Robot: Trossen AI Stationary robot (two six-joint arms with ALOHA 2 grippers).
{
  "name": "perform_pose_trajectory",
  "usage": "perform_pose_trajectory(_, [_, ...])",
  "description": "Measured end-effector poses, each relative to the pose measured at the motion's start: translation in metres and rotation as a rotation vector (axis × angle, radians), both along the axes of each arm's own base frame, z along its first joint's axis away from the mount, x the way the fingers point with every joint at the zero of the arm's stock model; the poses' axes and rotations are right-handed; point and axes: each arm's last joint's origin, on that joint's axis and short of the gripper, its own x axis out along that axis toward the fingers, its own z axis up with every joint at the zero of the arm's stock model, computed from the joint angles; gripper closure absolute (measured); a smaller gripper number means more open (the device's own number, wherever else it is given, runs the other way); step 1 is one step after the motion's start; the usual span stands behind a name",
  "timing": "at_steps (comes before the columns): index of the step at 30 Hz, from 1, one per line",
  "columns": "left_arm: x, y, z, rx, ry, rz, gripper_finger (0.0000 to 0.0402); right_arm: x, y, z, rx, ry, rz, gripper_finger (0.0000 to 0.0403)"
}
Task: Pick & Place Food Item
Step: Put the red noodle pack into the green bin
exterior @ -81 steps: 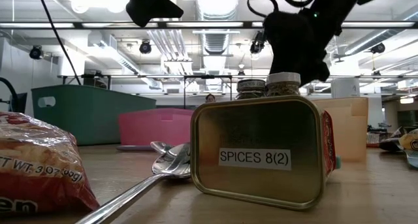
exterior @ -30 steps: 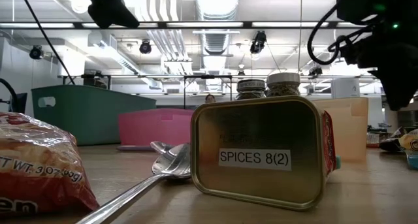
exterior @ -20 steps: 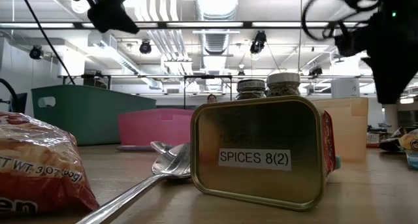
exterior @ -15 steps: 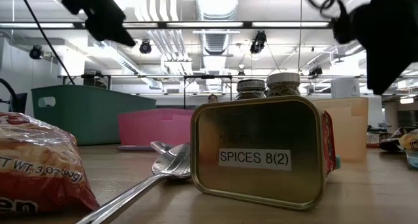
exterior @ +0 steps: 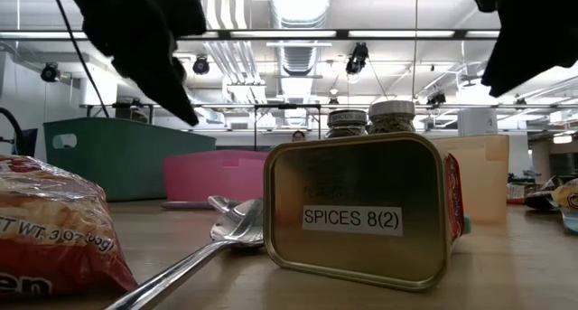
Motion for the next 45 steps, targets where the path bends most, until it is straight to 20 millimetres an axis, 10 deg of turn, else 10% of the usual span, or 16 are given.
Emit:
perform_pose_trajectory(13, [0.020,-0.032,-0.021,-0.346,0.063,-0.260,0.0050,0.009,0.008,0.005,-0.061,-0.127,0.078,0.0195])
perform_pose_trajectory(45, [0.040,-0.069,-0.076,-0.710,0.340,0.019,0.0050,0.011,0.009,0.001,-0.081,-0.151,0.097,0.0195])
